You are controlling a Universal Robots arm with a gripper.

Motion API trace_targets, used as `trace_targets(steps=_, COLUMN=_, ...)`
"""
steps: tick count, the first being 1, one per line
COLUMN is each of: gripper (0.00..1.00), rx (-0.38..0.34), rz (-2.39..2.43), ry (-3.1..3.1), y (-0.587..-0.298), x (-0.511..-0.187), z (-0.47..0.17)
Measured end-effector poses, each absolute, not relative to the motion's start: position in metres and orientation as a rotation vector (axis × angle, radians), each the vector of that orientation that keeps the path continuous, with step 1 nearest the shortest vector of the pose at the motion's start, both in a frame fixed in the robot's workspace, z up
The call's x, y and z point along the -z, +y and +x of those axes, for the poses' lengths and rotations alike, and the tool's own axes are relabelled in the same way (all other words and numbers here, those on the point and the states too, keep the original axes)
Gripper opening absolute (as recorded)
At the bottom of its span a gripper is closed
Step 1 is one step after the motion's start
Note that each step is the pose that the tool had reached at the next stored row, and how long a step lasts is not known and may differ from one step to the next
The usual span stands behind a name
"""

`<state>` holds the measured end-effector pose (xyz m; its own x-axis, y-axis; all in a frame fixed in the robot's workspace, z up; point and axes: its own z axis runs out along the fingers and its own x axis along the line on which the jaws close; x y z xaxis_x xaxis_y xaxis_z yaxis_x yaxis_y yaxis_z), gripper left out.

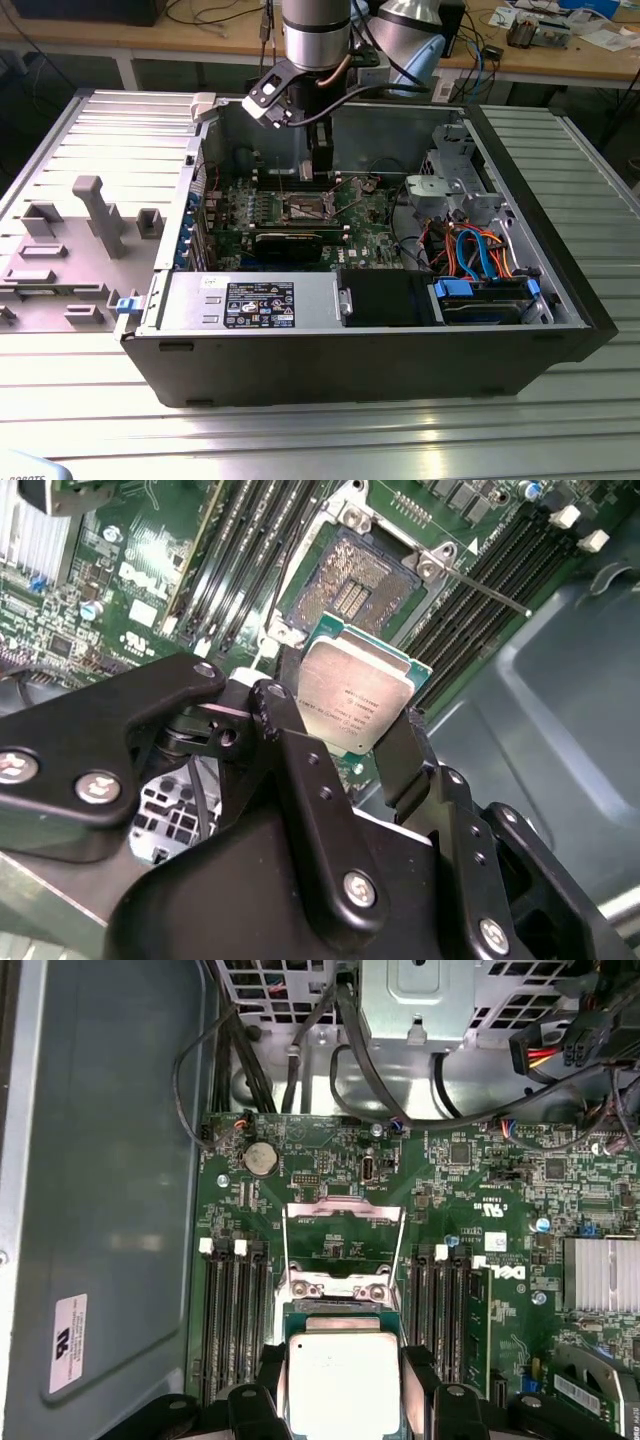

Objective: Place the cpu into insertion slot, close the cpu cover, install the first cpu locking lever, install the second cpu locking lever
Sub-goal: 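Place the cpu into insertion slot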

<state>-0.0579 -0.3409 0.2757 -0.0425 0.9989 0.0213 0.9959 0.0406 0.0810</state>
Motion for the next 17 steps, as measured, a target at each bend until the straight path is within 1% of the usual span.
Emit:
trace_targets(steps=9, gripper=0.54, rx=-0.112, rz=2.189, ry=2.191, y=-0.34, x=-0.254, z=-0.059)
trace_targets(steps=17, gripper=0.54, rx=-0.112, rz=2.19, ry=2.191, y=-0.34, x=-0.252, z=-0.059)
